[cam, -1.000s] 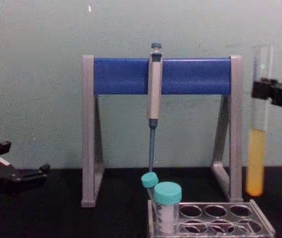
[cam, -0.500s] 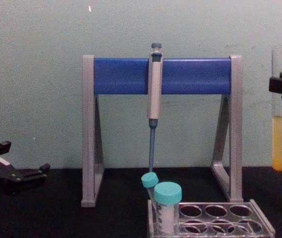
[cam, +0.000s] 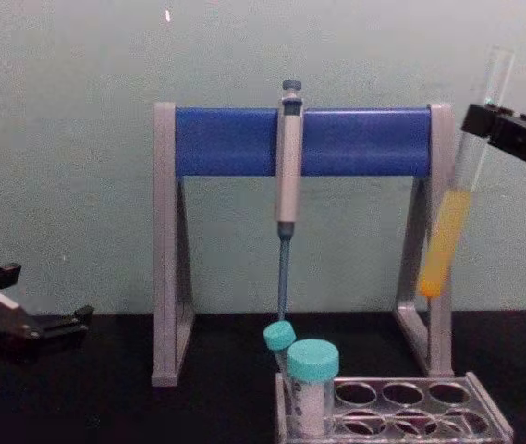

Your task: Pick up the test tube from the test tube rack, shake it, then place it back into the test tube rack.

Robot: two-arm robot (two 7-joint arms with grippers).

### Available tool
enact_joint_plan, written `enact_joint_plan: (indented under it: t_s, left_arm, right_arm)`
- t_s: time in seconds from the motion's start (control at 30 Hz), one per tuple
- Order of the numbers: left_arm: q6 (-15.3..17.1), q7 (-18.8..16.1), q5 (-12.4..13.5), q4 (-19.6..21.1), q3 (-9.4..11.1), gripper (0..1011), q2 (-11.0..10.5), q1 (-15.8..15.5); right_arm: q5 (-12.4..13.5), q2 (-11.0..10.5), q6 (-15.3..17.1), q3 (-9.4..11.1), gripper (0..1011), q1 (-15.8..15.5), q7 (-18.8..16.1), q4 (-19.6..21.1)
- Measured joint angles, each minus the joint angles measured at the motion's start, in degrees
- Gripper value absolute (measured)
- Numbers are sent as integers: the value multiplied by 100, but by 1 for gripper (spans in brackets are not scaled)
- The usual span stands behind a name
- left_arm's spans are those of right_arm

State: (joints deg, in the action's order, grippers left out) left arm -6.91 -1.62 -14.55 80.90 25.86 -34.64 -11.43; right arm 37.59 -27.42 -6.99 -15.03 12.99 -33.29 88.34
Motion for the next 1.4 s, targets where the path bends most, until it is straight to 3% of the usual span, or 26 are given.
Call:
enact_joint_plan:
  t_s: [0.13, 0.3, 0.5, 0.6, 0.77, 0.87, 0.9, 1.0, 1.1, 1.23, 1.4]
  left_arm:
    - [0, 0, 0, 0, 0, 1001, 0, 0]
    - [0, 0, 0, 0, 0, 1001, 0, 0]
    - [0, 0, 0, 0, 0, 1001, 0, 0]
    - [0, 0, 0, 0, 0, 1001, 0, 0]
    - [0, 0, 0, 0, 0, 1001, 0, 0]
    - [0, 0, 0, 0, 0, 1001, 0, 0]
    - [0, 0, 0, 0, 0, 1001, 0, 0]
    - [0, 0, 0, 0, 0, 1001, 0, 0]
    - [0, 0, 0, 0, 0, 1001, 0, 0]
    - [0, 0, 0, 0, 0, 1001, 0, 0]
    - [0, 0, 0, 0, 0, 1002, 0, 0]
  right_arm:
    - [381, -58, 146, -121, 228, 76, -440, -46]
    - [659, -216, 438, -266, 228, 138, -808, -42]
    - [698, -536, 810, -449, 228, 165, -926, 98]
    - [616, -817, 1064, -524, 228, 161, -834, 259]
    - [357, -1104, 1131, -527, 228, 76, -448, 490]
    - [4, -1235, 975, -494, 228, -7, -37, 665]
    - [-238, -1268, 882, -479, 228, -49, 194, 741]
    - [-670, -1241, 693, -432, 229, -122, 577, 830]
    - [-909, -1137, 510, -378, 228, -167, 801, 838]
    - [-966, -932, 268, -277, 228, -195, 903, 750]
    - [-723, -590, -59, -150, 228, -188, 794, 507]
